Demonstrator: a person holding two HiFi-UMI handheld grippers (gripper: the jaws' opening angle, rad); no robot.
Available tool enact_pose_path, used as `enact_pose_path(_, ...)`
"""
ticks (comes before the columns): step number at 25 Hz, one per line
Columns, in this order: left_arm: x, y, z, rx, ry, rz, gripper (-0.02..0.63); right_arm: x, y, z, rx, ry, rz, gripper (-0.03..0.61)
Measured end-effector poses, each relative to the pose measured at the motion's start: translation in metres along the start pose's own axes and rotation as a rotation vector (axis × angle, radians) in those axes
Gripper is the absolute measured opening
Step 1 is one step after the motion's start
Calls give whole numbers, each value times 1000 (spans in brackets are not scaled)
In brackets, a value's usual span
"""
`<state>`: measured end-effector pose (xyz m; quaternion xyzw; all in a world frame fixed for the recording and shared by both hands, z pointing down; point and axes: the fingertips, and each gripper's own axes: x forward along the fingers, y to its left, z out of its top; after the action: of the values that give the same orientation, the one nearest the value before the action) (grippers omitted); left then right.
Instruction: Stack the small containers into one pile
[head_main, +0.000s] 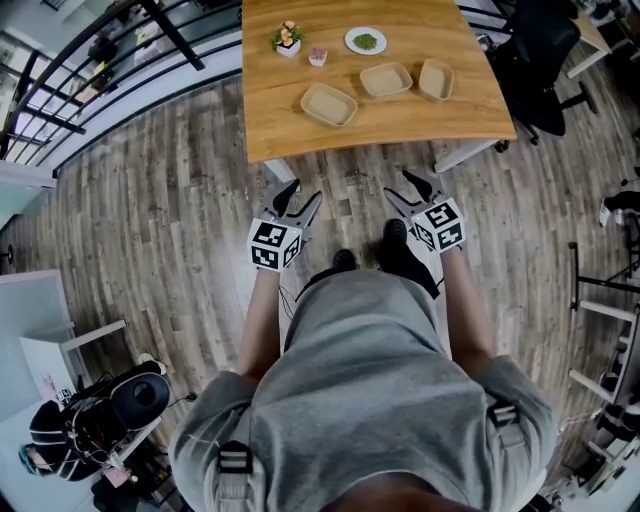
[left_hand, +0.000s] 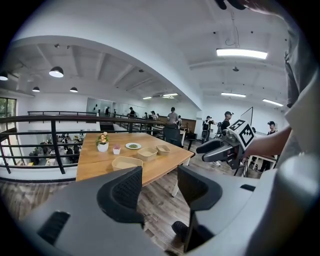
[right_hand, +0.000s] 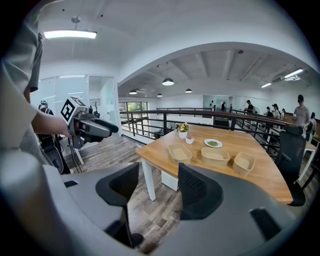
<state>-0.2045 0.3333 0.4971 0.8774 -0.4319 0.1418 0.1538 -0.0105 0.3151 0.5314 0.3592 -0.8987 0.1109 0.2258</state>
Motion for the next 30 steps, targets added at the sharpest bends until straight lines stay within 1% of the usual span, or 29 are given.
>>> enact_pose_path(6,11,6,1,3,14,7,225,8,-11,-1,1,7,6,256)
enact_pose_path(10,21,9,6,2,16,14,224,17,-22,1,44,-2,34,256)
enact_pose_path(14,36,17,17,-6,15,30,225,27,-38,8,49,2,58,256)
enact_pose_path(16,46,21,20,12,29,37,225,32,-47,14,58,-5,71,255)
enact_pose_path(18,59,22,24,40,50,40,225,37,-57,17,62,-5,83,255)
enact_pose_path(20,73,19,29,47,60,34,224,41,-69,16,63,0,93,253)
enact_pose_path(25,108,17,45,34,64,35,225,50,-106,11,66,12,111,250)
enact_pose_path(30,138,28,64,0,58,84,225,58,-145,18,61,18,140,247)
